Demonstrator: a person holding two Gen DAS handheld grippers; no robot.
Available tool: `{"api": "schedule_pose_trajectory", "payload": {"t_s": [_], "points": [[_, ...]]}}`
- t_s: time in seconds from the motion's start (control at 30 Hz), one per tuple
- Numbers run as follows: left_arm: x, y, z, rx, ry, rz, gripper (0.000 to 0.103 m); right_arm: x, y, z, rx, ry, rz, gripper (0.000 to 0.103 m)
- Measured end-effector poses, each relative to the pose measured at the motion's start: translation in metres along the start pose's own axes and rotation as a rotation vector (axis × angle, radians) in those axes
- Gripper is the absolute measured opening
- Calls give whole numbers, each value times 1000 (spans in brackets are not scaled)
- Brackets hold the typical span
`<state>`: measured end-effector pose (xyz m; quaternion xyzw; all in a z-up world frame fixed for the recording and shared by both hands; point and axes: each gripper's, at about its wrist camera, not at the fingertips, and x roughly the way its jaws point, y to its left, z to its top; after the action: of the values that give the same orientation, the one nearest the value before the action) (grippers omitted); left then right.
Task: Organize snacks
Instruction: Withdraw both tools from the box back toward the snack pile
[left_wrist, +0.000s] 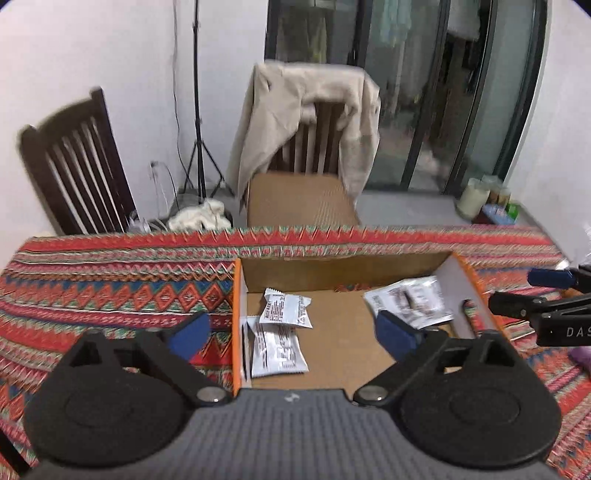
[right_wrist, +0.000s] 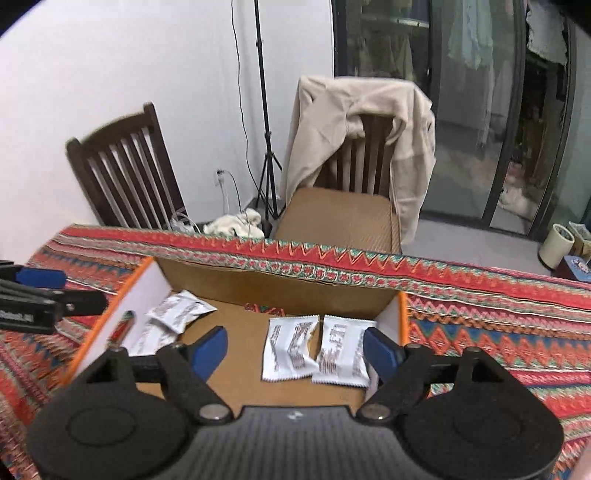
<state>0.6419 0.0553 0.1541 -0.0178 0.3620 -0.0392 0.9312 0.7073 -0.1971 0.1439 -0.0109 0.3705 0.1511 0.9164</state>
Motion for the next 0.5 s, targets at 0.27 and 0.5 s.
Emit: {"api": "schedule_pose_trajectory", "payload": {"t_s": [0.27, 0.5], "points": [[-131, -11, -62, 43, -121, -38, 103, -129, 7, -44, -13, -85, 9, 101], [-229, -23, -130, 29, -237, -100, 103, -228, 20, -99, -45, -164, 4, 103]]}}
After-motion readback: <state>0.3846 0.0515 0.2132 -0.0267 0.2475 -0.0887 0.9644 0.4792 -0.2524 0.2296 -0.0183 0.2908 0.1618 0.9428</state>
